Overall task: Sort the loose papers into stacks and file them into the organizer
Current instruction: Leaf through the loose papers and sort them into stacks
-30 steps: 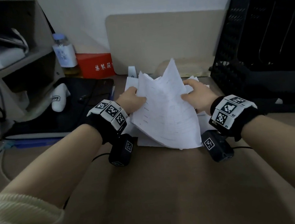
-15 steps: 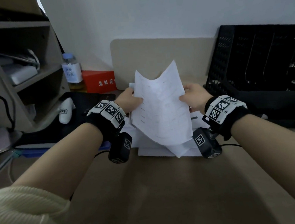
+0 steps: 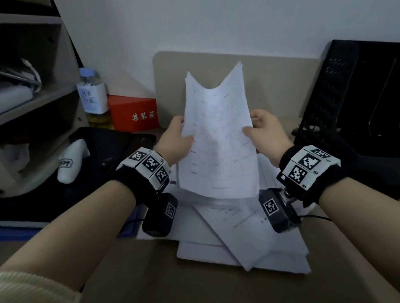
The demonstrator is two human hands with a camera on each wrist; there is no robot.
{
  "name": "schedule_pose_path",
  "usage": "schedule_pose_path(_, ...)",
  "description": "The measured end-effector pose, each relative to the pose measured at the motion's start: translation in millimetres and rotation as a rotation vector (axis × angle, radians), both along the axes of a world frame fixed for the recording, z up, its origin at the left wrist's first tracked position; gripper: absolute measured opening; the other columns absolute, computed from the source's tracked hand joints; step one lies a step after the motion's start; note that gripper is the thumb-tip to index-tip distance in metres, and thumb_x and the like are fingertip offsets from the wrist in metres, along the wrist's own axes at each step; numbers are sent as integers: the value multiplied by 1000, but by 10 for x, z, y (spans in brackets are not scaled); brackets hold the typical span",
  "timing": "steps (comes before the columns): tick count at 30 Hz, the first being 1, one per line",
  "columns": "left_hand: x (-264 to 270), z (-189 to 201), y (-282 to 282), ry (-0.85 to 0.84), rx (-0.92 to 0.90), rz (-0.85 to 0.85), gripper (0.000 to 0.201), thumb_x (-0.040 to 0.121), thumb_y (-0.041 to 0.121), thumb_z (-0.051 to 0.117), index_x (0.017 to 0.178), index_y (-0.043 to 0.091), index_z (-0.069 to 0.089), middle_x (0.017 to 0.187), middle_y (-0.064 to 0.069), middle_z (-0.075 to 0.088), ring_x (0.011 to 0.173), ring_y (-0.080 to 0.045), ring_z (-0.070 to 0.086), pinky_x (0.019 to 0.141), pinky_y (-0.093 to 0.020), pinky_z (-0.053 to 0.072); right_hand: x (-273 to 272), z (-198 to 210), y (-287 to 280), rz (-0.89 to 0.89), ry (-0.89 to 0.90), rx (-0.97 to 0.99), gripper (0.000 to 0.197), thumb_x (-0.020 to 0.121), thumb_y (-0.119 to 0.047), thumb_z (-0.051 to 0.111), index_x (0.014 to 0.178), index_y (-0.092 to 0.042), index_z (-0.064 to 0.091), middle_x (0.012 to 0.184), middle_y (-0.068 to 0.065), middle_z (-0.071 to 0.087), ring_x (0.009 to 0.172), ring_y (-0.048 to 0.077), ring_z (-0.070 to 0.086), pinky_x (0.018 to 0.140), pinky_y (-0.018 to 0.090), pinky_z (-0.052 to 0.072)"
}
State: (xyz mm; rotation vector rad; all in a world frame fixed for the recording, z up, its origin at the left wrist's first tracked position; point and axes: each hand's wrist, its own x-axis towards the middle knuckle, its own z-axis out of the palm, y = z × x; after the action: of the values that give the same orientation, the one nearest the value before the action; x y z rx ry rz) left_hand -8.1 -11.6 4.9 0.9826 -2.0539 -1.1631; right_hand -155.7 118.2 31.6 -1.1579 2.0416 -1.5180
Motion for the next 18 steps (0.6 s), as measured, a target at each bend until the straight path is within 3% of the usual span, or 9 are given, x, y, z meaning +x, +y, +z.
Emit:
schedule_pose_path(2, -104, 21, -85, 114, -13, -4, 38, 98, 15, 49, 134, 23, 39, 124, 0, 59, 103, -20, 63, 94, -42, 53, -62, 23, -101, 3, 64, -80, 27, 91, -5, 48, 95, -32, 51, 109, -3, 63, 98, 25, 65, 66, 37, 54)
schedule_pose_path(4, -197, 47, -144, 219, -27, -8, 34, 99, 15, 50, 129, 26, 39, 119, 3, 61, 97, -15, 65, 90, -40, 56, -100, 47, -162, -15, 127, -141, 30, 89, -8, 50, 94, -37, 49, 108, -10, 61, 97, 21, 64, 69, 42, 56)
schedule_pose_path(6, -259, 68, -168, 294, -6, -10, 31, 98, 15, 52, 122, 29, 39, 114, 7, 62, 100, -14, 65, 91, -41, 55, -131, 53, -197, -39, 164, -174, 29, 87, -5, 50, 99, -31, 49, 109, -8, 59, 88, 17, 63, 72, 50, 57)
schedule_pose_path(8, -280, 69, -173, 326, 36, -31, 34, 96, 12, 53, 121, 30, 37, 113, 10, 60, 104, -13, 62, 96, -41, 52, -171, 48, -226, -52, 155, -158, 29, 85, -3, 48, 103, -25, 47, 109, -5, 58, 88, 23, 64, 75, 53, 56)
schedule_pose_path(11, -241, -8, -171, 304, 48, -84, 48, 94, 10, 56, 135, 23, 36, 123, 7, 58, 116, -15, 57, 103, -41, 47, -240, -5, -262, -27, 90, -98, 34, 87, -3, 45, 112, -26, 49, 107, -10, 62, 101, 20, 63, 84, 45, 55)
schedule_pose_path(13, -208, -68, -179, 273, 55, -112, 56, 93, 12, 59, 143, 18, 36, 131, 2, 58, 121, -18, 56, 104, -41, 46, -272, -69, -285, -16, 71, -75, 40, 88, -3, 44, 124, -20, 51, 114, -7, 63, 103, 16, 62, 85, 36, 54)
schedule_pose_path(16, -187, -105, -196, 217, 99, -144, 46, 96, 19, 58, 140, 15, 46, 130, 0, 60, 118, -18, 58, 95, -33, 49, -298, -137, -314, -3, 28, -67, 41, 91, -2, 44, 129, -16, 50, 108, -9, 63, 93, 8, 62, 72, 21, 50)
schedule_pose_path(18, -189, -140, -216, 189, 126, -161, 43, 96, 24, 58, 138, 16, 50, 128, 1, 62, 116, -17, 59, 92, -31, 49, -314, -190, -331, 6, 10, -54, 39, 92, -2, 45, 127, -16, 51, 100, -13, 61, 91, 10, 61, 70, 19, 49)
